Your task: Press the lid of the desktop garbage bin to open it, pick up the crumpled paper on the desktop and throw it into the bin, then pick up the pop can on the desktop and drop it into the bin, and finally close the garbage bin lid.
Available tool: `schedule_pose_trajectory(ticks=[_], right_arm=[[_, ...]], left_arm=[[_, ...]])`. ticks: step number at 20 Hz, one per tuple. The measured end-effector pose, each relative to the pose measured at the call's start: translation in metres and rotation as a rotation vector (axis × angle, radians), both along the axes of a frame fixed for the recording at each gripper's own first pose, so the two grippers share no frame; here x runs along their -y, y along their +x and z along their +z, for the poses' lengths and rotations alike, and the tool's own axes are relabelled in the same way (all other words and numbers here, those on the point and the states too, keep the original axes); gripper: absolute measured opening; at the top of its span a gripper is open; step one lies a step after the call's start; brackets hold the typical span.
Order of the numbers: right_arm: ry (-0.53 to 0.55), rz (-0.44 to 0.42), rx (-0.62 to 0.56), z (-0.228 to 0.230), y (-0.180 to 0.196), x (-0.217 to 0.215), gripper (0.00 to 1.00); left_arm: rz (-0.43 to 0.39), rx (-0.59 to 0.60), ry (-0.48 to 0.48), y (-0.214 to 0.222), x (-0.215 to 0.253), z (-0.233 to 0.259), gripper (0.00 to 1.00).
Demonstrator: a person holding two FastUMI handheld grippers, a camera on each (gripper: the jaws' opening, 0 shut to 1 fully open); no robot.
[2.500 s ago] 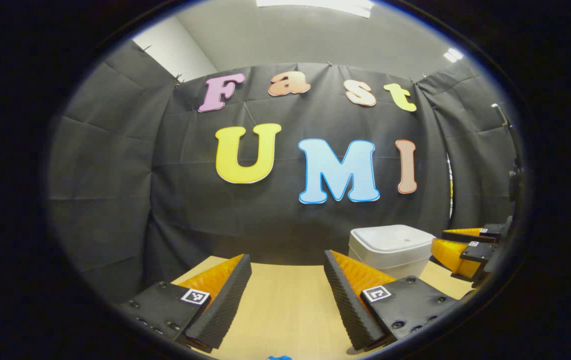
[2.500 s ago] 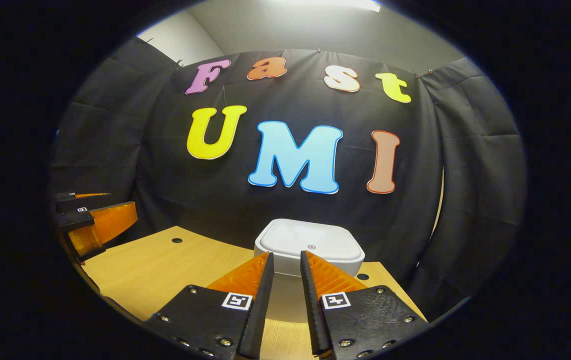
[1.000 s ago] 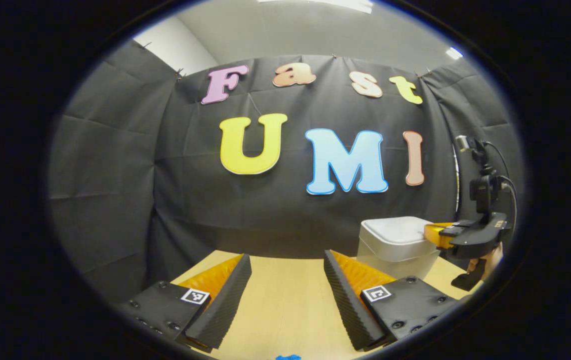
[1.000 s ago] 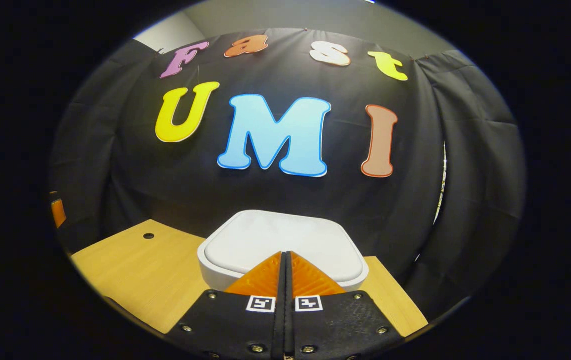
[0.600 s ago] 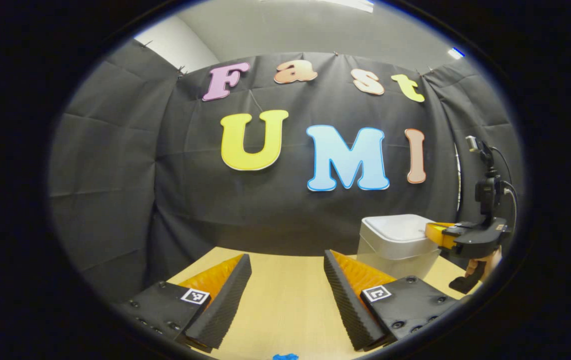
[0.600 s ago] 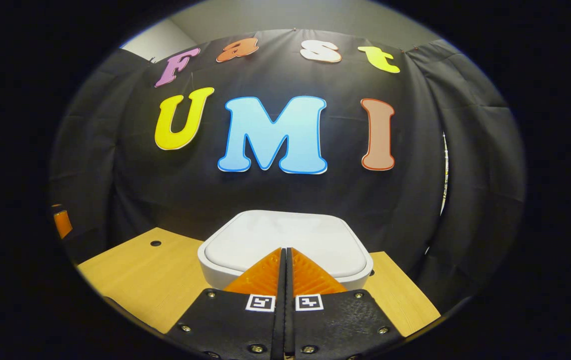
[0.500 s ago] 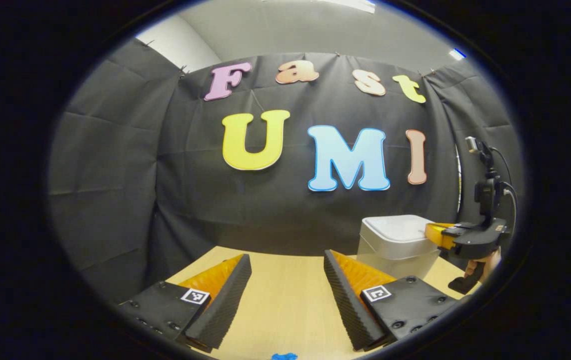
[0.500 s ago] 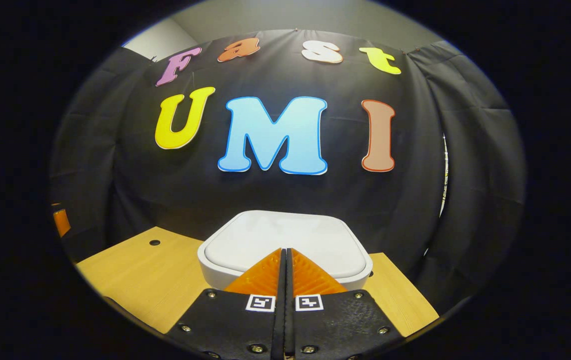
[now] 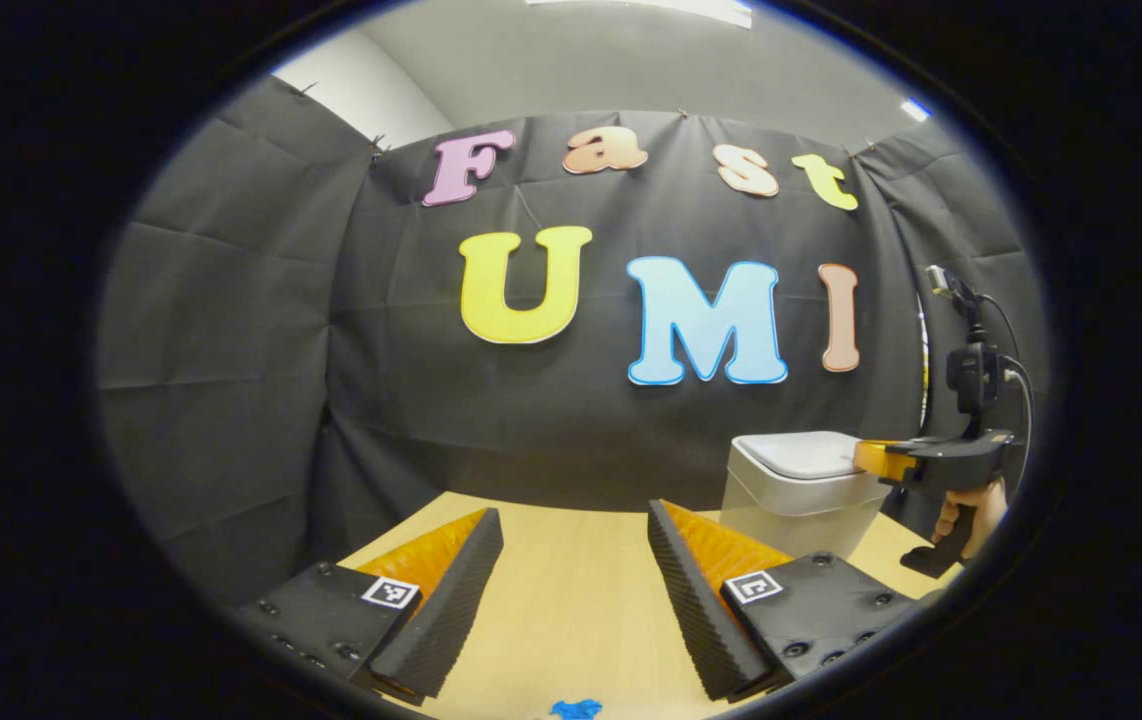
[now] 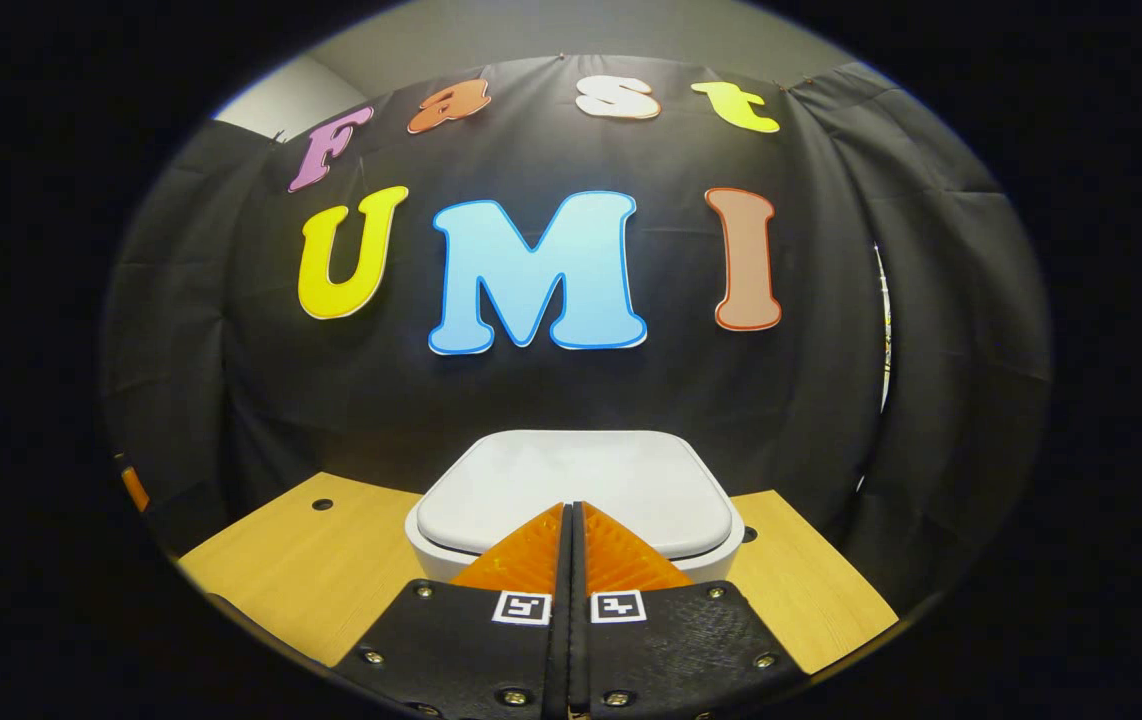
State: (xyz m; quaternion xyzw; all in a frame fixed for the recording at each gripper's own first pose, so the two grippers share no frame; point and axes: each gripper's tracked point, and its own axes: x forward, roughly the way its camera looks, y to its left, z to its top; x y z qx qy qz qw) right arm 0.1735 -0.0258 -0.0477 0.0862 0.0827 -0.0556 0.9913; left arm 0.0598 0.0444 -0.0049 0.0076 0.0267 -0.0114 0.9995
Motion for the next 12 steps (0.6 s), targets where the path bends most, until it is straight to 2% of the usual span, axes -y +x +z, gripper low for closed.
schedule_pose_trajectory(ticks=[12], right_arm=[[-0.063, -0.031, 0.131, 0.055, 0.001, 0.008, 0.00]], left_arm=[[0.017, -0.013, -0.021, -0.002, -0.010, -0.007, 0.95]])
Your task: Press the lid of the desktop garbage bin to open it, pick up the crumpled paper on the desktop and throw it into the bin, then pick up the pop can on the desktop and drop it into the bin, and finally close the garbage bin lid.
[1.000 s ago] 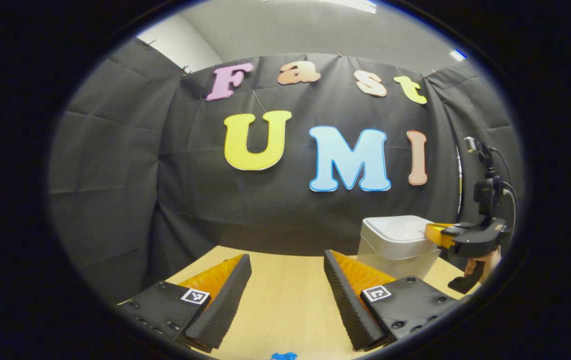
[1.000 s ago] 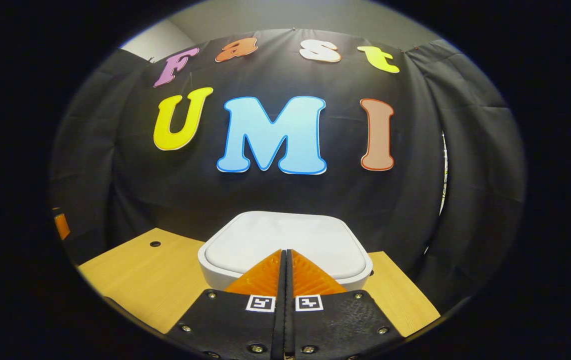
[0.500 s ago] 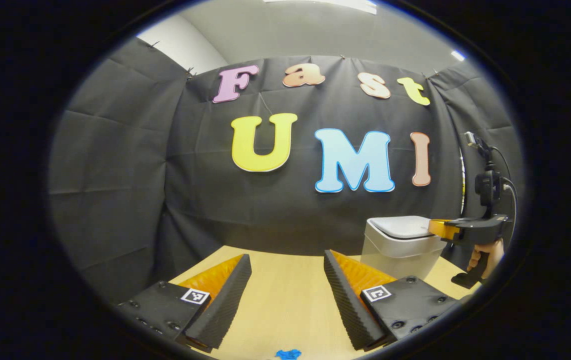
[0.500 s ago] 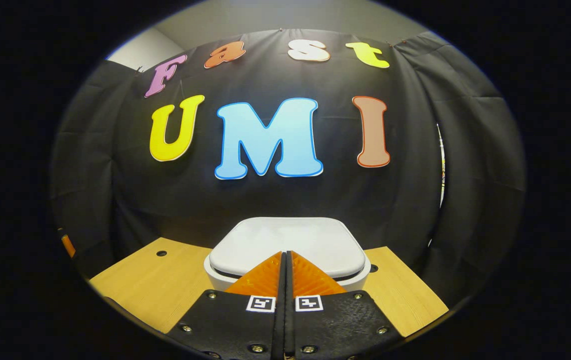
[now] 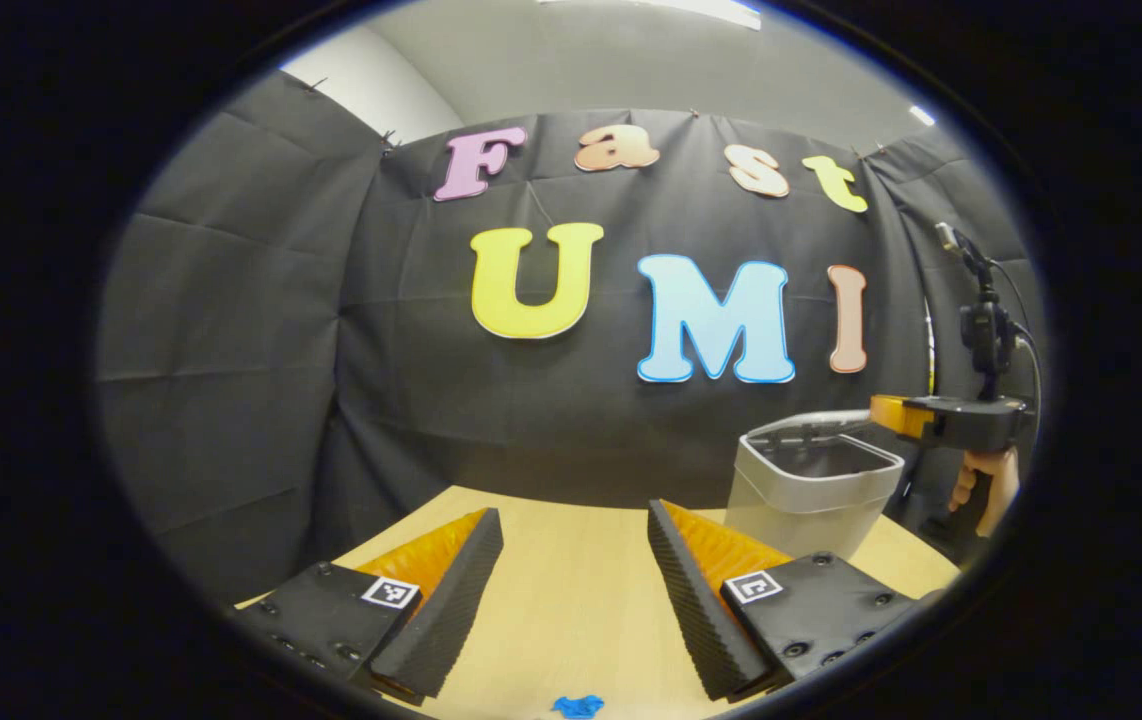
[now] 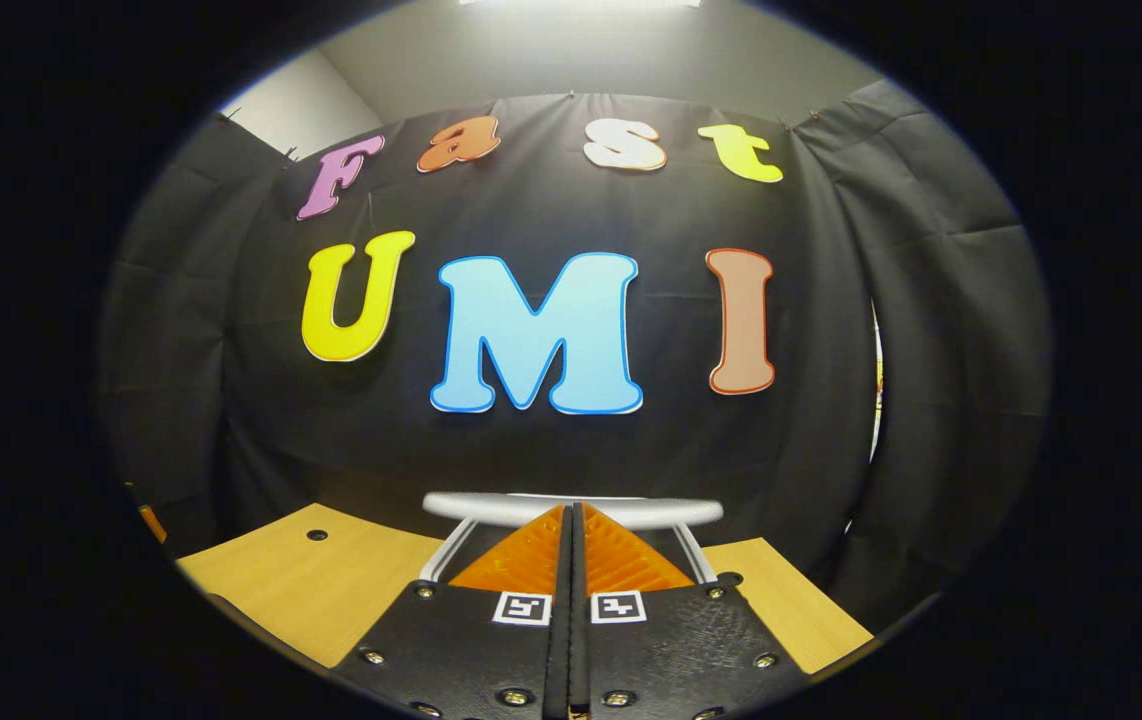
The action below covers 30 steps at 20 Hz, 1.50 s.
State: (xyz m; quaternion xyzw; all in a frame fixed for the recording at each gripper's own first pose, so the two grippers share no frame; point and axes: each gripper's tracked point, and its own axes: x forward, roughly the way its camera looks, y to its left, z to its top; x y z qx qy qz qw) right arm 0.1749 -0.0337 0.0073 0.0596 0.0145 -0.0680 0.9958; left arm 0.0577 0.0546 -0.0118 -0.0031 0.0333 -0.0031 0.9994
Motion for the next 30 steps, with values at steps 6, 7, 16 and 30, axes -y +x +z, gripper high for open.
schedule_pose_trajectory(ticks=[6, 7, 16, 30], right_arm=[[-0.027, -0.005, 0.018, 0.008, -0.008, -0.004, 0.00], [-0.031, -0.011, 0.022, 0.010, -0.009, -0.004, 0.00], [-0.025, -0.035, 0.030, 0.012, -0.034, 0.001, 0.11], [-0.113, 0.053, 0.052, 0.013, -0.085, 0.001, 0.56]], left_arm=[[0.009, -0.013, -0.007, 0.001, -0.005, -0.005, 0.95], [0.010, -0.016, -0.009, 0.003, -0.006, -0.007, 0.95], [-0.013, -0.064, 0.007, 0.008, -0.003, -0.029, 0.96], [-0.003, -0.185, 0.081, -0.014, 0.015, -0.121, 0.96]])
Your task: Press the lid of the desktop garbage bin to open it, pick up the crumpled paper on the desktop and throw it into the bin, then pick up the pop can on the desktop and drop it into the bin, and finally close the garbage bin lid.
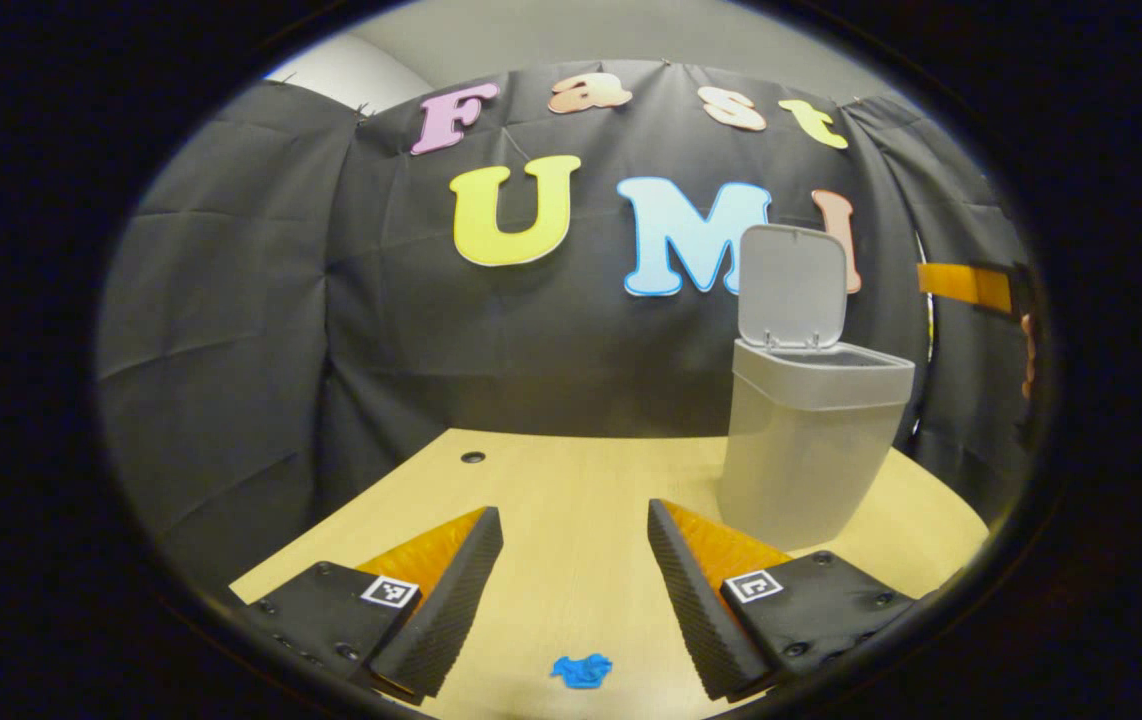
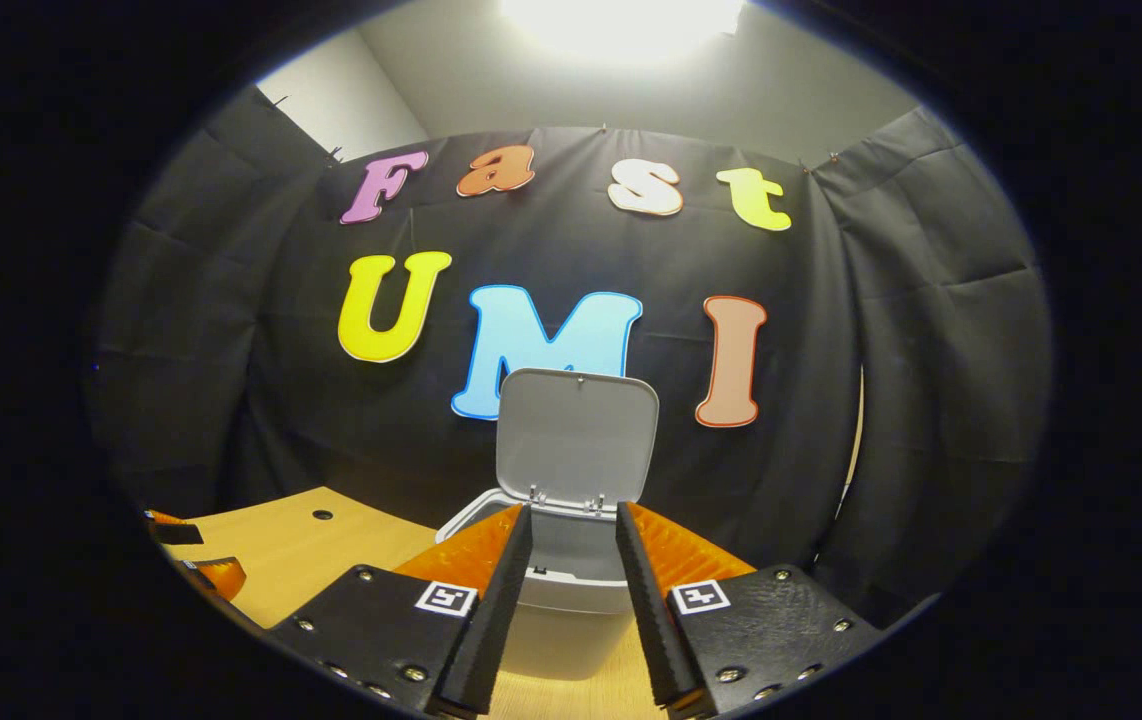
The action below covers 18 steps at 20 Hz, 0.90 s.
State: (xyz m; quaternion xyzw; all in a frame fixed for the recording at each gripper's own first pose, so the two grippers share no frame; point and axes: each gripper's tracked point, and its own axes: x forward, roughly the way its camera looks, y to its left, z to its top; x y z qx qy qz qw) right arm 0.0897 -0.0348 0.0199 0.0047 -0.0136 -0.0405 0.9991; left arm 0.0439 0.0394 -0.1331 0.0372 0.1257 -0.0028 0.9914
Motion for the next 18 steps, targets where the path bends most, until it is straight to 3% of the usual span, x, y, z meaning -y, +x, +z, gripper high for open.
schedule_pose_trajectory(ticks=[3, 6, 10, 14, 18], right_arm=[[0.001, 0.039, -0.008, -0.005, -0.009, -0.009, 0.59], [0.020, 0.044, -0.022, -0.006, -0.019, -0.017, 0.81], [0.056, 0.009, -0.024, 0.000, -0.029, -0.022, 0.94], [0.086, -0.080, -0.005, 0.005, -0.034, -0.017, 0.96], [0.078, -0.143, -0.057, -0.008, -0.048, -0.020, 0.96]], left_arm=[[0.002, -0.041, 0.011, -0.005, -0.001, -0.030, 0.96], [-0.013, -0.087, -0.004, -0.008, -0.003, -0.056, 0.96], [-0.041, -0.136, -0.004, -0.009, -0.011, -0.084, 0.96], [-0.076, -0.196, 0.016, -0.012, -0.020, -0.116, 0.95], [-0.145, -0.274, 0.017, -0.019, -0.015, -0.149, 0.96]])
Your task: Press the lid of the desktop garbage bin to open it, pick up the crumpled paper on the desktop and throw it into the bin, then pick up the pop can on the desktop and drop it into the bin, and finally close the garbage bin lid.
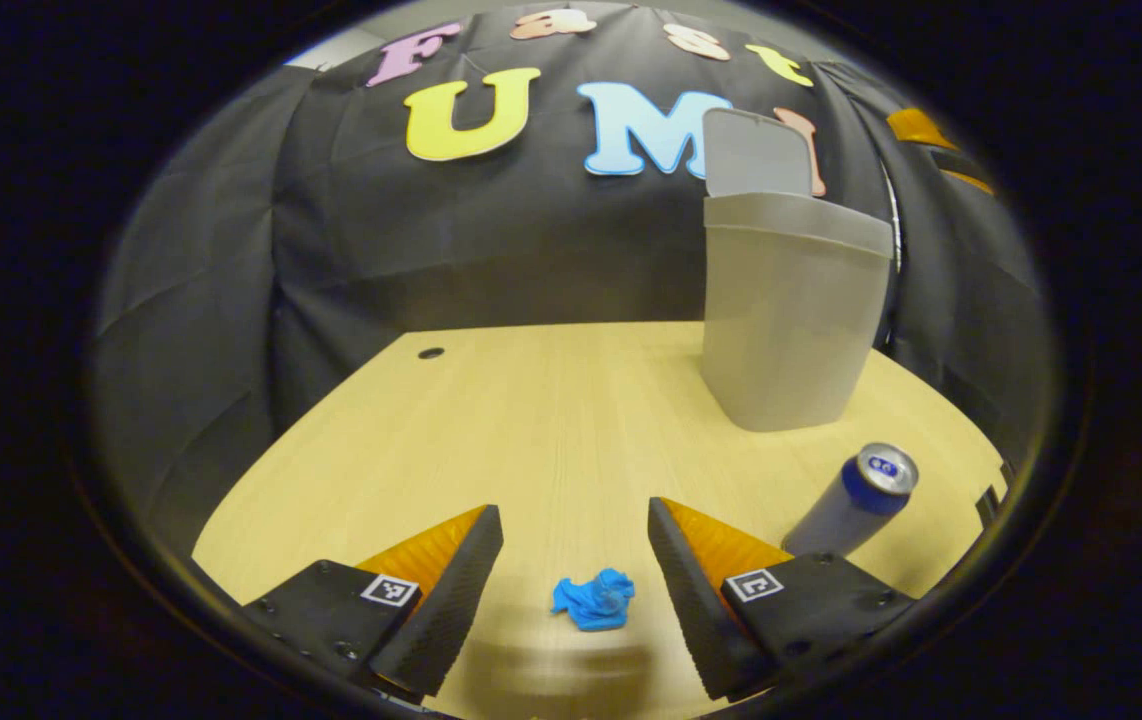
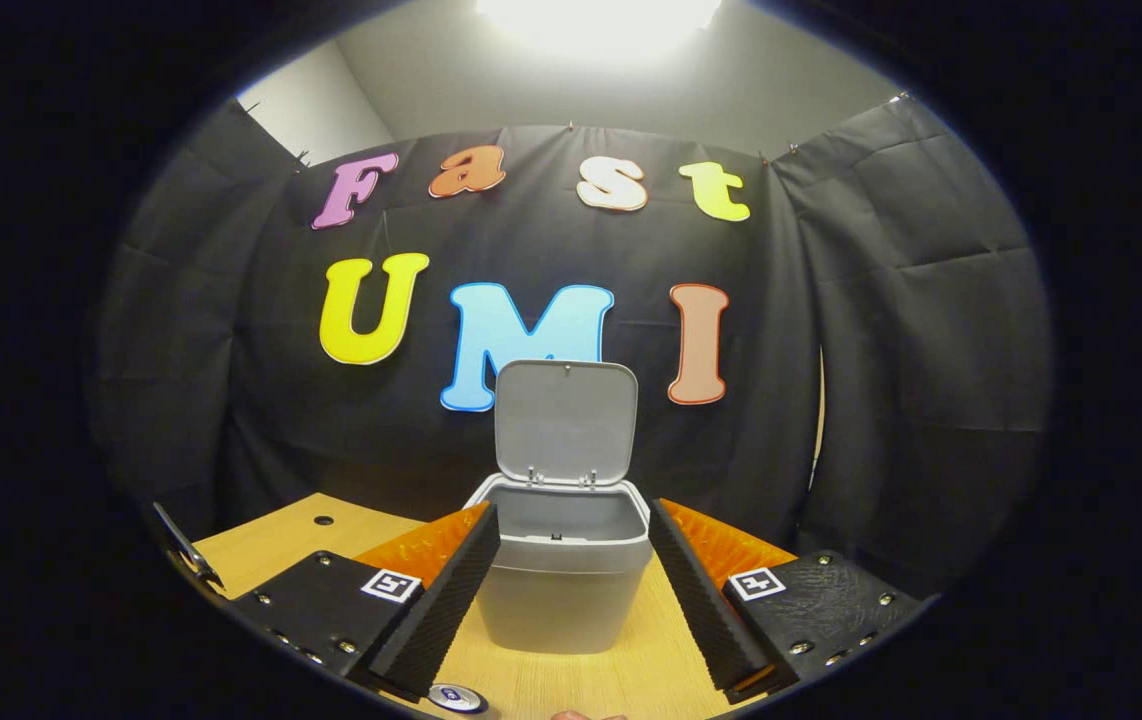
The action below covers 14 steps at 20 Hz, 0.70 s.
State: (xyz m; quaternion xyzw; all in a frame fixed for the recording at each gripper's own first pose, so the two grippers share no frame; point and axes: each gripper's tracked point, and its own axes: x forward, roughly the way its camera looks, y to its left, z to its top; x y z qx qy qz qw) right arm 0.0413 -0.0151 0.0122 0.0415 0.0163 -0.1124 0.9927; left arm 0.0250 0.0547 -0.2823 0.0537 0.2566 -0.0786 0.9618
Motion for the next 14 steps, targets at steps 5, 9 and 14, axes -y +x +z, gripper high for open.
schedule_pose_trajectory(ticks=[5, 9, 14], right_arm=[[-0.015, -0.060, -0.067, -0.009, -0.020, -0.008, 0.96], [-0.050, -0.063, -0.078, -0.007, -0.029, -0.009, 0.96], [-0.041, -0.038, -0.065, -0.003, -0.031, -0.003, 0.96]], left_arm=[[-0.056, -0.083, -0.008, -0.011, -0.003, -0.036, 0.96], [-0.067, -0.142, 0.008, -0.019, -0.006, -0.062, 0.96], [-0.047, -0.164, 0.032, -0.024, -0.010, -0.077, 0.96]])
